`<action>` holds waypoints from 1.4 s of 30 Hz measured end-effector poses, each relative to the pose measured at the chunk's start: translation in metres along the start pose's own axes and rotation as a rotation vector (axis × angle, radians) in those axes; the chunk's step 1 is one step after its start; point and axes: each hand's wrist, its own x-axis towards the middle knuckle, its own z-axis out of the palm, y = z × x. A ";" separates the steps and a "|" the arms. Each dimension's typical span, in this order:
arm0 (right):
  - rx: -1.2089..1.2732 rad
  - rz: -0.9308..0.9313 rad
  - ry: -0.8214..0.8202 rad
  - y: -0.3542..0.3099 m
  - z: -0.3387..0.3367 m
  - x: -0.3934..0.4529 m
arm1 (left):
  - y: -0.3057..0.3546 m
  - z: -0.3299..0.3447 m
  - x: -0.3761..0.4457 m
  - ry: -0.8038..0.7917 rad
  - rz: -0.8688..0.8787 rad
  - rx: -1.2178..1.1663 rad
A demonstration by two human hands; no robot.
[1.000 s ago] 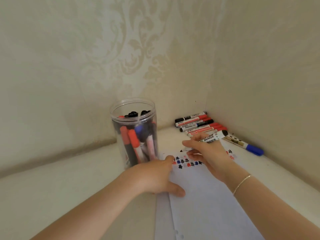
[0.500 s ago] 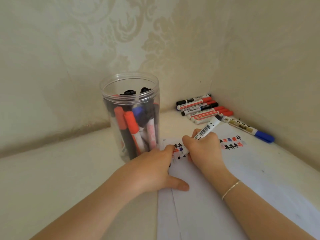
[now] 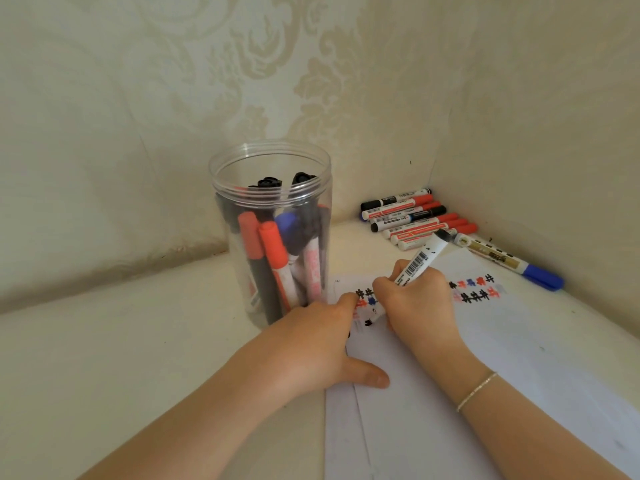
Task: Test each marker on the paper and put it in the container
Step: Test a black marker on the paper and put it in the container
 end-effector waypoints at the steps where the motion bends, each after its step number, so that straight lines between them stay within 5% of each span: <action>1: -0.012 -0.014 0.008 0.000 0.000 0.000 | 0.000 0.000 0.000 0.000 -0.001 -0.002; 21: 0.007 -0.003 0.000 0.001 0.000 0.002 | -0.001 0.001 0.000 -0.001 -0.024 -0.001; 26: 0.442 0.111 -0.027 -0.001 -0.013 0.001 | 0.000 0.001 -0.004 0.042 -0.052 -0.119; 30: 0.736 0.118 -0.169 -0.004 -0.022 0.002 | 0.001 0.005 0.000 0.234 -0.015 -0.332; 42: 0.709 0.080 -0.312 -0.009 -0.017 -0.005 | 0.001 0.012 0.009 0.262 0.069 -0.454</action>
